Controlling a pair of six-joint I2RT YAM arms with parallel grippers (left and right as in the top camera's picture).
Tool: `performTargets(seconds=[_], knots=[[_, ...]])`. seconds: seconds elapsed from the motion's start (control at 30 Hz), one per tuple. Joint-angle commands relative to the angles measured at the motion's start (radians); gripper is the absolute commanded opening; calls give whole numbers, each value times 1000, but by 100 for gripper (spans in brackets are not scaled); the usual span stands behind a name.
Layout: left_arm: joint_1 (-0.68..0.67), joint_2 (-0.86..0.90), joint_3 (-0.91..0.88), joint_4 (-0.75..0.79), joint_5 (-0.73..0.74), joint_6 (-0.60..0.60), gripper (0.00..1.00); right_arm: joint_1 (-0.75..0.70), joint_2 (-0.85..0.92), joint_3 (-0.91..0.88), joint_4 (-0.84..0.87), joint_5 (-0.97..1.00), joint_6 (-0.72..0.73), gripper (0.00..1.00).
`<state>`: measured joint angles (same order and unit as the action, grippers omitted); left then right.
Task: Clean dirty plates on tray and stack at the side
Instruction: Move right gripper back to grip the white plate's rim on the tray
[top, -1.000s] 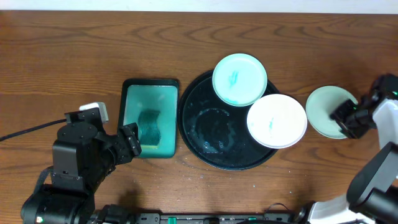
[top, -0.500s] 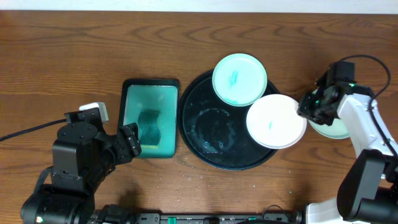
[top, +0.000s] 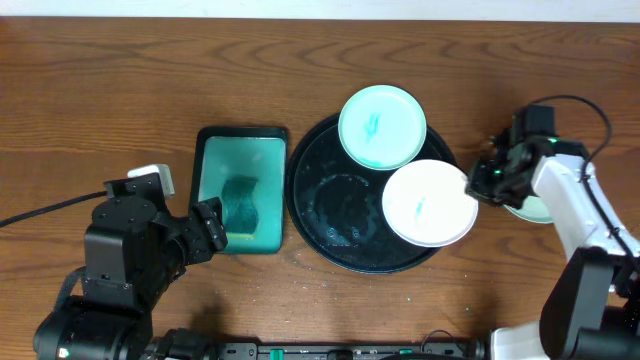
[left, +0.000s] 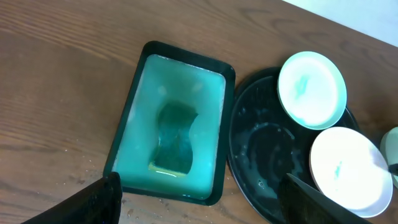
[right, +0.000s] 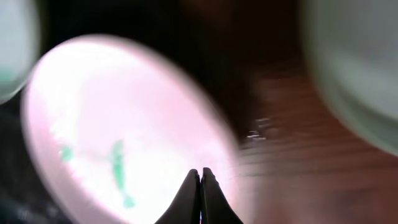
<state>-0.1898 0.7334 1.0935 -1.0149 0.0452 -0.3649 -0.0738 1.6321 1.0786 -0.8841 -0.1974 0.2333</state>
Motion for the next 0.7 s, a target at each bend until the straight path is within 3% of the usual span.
performTargets(seconds=[0.0,0.2,0.3,0.33,0.5,0.6,0.67], knots=[[6,2,17,-2,-12,5,80,106,-27,-2,-16,-66,-55,1],[6,2,17,-2,-12,5,80,304,-26,-26,19,100,126,1],[6,2,17,-2,-12,5,80,322,-31,-18,49,217,128,4],[6,2,17,-2,-12,5,80,304,-39,-9,55,219,120,17],[6,2,17,5,-12,5,80,133,-88,4,49,206,77,54],[6,2,17,5,-12,5,80,29,-83,2,25,121,8,68],[6,2,17,5,-12,5,80,-24,-76,-9,3,68,-30,70]])
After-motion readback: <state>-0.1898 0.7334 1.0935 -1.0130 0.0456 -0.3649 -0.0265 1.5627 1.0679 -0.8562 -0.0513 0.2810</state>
